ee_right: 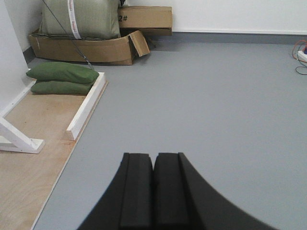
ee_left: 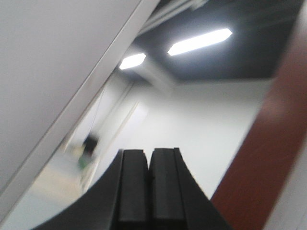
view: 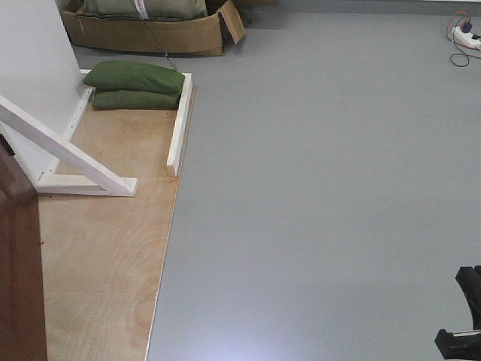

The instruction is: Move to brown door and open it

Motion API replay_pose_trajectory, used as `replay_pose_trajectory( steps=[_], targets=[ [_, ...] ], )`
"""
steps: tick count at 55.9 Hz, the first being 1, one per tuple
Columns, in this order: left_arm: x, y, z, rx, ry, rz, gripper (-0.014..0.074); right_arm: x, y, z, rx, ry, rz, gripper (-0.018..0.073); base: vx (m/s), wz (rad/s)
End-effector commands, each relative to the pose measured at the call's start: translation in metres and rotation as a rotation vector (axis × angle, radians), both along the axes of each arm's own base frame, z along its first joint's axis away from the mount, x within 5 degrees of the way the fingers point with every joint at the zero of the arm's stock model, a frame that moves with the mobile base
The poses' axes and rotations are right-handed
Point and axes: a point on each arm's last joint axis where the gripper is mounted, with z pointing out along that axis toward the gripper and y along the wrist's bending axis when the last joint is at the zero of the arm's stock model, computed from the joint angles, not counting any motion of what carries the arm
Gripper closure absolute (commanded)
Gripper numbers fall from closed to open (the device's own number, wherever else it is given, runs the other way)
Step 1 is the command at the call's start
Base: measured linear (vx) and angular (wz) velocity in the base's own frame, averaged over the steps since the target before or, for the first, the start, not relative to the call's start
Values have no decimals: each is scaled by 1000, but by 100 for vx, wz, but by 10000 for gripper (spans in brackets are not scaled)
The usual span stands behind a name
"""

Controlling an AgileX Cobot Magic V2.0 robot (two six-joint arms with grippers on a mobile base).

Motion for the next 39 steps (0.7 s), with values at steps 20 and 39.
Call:
replay_pose_trajectory(
  steps=[20,39],
  targets=[
    [33,6,-4,-216,115,81,600,2,-1,6,-10,-80,-5,559,0,0],
    [47,11,34,-223,88,204,600,2,-1,6,-10,-80,-5,559,0,0]
  ],
)
